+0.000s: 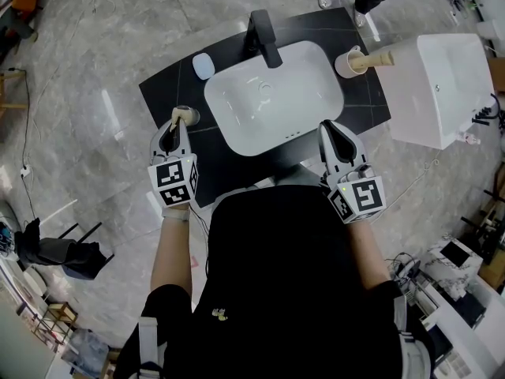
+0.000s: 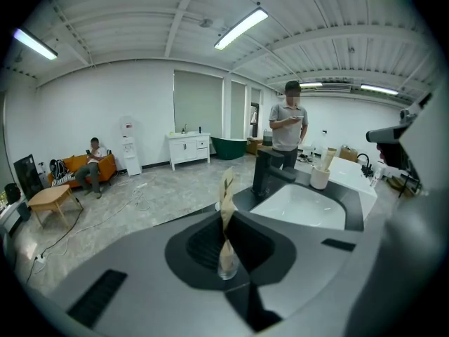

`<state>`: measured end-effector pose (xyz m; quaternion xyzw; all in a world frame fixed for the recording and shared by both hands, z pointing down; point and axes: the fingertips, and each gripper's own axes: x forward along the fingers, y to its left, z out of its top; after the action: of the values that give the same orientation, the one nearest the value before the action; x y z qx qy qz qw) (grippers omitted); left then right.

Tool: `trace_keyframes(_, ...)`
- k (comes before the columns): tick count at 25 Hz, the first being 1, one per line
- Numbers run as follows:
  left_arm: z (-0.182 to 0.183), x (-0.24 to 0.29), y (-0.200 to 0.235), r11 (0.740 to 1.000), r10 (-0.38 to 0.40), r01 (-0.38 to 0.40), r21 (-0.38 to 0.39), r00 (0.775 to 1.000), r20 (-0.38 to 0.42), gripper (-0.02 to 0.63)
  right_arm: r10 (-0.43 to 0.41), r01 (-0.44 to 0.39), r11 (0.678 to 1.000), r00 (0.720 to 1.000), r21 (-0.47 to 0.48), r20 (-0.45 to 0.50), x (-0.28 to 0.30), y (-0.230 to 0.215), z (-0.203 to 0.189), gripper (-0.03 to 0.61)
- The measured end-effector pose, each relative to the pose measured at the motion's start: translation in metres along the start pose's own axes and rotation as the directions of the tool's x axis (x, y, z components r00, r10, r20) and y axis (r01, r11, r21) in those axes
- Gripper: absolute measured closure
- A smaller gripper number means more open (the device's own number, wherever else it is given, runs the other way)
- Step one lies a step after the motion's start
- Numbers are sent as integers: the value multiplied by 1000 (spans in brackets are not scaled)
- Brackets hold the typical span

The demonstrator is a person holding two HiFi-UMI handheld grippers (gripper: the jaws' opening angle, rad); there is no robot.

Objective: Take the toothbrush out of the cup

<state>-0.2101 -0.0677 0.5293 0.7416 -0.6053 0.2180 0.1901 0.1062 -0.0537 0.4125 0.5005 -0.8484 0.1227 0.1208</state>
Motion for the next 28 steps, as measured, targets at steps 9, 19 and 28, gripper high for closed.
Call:
trace_keyframes(9, 18, -11, -2, 1000, 18, -18, 16, 1000, 18, 583, 20, -20, 1000, 1000, 4, 24, -3, -3, 4, 532)
trace_keyframes(19, 49, -33, -7, 998, 49, -51, 41, 998, 51, 583, 80, -82, 996, 993, 19, 85, 8, -6, 17, 532)
trace_keyframes(28, 88, -63, -16, 997, 65, -68, 26, 992, 108, 583, 143, -147, 989, 982, 22, 127, 20, 2, 29, 532)
